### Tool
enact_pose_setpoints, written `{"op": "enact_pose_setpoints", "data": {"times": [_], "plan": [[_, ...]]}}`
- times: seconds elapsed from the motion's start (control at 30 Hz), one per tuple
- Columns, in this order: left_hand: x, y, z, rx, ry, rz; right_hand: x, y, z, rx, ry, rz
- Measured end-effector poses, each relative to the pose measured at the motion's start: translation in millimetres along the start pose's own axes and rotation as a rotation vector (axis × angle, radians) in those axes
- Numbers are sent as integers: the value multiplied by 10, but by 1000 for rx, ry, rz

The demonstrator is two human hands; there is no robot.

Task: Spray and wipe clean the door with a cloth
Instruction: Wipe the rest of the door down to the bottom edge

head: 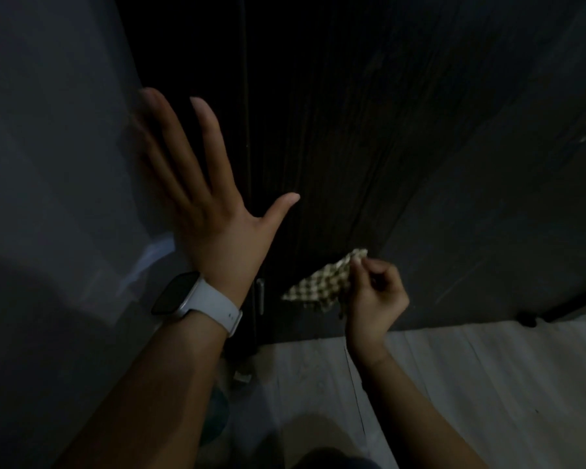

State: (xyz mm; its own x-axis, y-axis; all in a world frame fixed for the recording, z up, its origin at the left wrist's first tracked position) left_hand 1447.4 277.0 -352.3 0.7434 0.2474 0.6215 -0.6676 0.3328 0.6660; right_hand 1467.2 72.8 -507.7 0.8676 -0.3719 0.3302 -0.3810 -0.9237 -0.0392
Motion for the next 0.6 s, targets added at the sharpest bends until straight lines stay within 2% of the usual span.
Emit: {"op": "enact_pose_setpoints", "data": {"times": [0.07, 0.17, 0.23, 0.37, 0.47, 0.6], "plan": [[3, 9, -1, -3, 7, 2, 49, -11, -124, -4, 99, 16], [-29, -32, -18, 34, -16, 6, -3, -4, 42, -19, 109, 10], [-113, -154, -7, 110, -102, -16, -89, 26, 309, -18, 20, -6], [-335, -516, 56, 283, -360, -217, -273, 101, 788, -36, -283, 15], [-389, -606, 50, 407, -359, -287, -346, 161, 1037, -129, -404, 8], [-400, -585, 49, 453, -343, -283, -449, 188, 1388, -167, -619, -37]]}}
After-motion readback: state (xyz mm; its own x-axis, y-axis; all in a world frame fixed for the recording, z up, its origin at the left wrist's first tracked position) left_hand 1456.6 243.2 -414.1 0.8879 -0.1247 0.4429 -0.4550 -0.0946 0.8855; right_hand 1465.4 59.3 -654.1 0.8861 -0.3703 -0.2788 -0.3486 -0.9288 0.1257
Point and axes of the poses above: each hand's wrist, its own x-axis towards the middle knuckle, its own y-axis out of the back of the hand, z = x × y, the point moved 4 cm from there along x, towards the middle knuckle, and after that the axes turned 14 degrees about -z, right-handed, at the moved point
